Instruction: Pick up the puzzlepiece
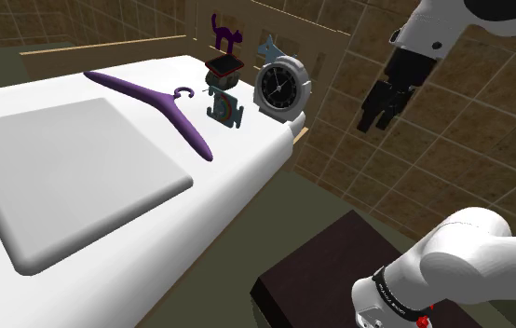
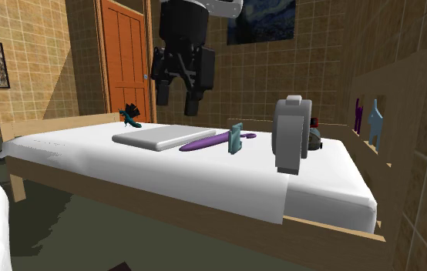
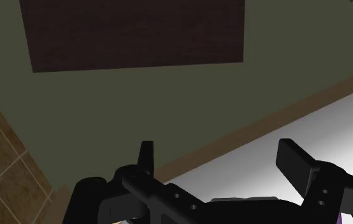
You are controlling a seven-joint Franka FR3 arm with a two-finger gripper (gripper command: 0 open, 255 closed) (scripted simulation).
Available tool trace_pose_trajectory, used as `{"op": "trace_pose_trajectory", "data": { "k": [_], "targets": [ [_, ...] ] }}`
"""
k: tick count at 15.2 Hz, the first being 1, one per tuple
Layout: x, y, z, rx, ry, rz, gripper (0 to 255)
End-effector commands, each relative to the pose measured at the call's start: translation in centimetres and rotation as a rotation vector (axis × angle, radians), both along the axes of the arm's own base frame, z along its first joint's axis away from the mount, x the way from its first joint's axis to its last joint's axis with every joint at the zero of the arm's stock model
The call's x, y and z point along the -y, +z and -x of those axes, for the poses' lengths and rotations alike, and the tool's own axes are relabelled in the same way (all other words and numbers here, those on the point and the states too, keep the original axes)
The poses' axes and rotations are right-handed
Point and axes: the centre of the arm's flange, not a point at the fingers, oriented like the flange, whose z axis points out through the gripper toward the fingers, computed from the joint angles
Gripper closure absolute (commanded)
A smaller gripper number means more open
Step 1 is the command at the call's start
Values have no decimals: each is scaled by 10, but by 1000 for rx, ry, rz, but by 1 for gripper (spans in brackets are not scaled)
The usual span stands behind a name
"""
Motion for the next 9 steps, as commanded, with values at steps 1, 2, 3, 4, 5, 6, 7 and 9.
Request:
{"op": "trace_pose_trajectory", "data": {
  "k": [1,2,3,4,5,6,7,9],
  "targets": [
    [0,0,0,0,0,0,0],
    [-4,-3,-12,4,15,3,0],
    [-7,-5,-24,8,29,6,0],
    [-11,-8,-37,13,44,9,0],
    [-15,-10,-49,17,59,12,0],
    [-19,-13,-61,21,73,15,0],
    [-24,-15,-73,25,88,18,0],
    [-33,-20,-97,33,117,24,0]
  ]
}}
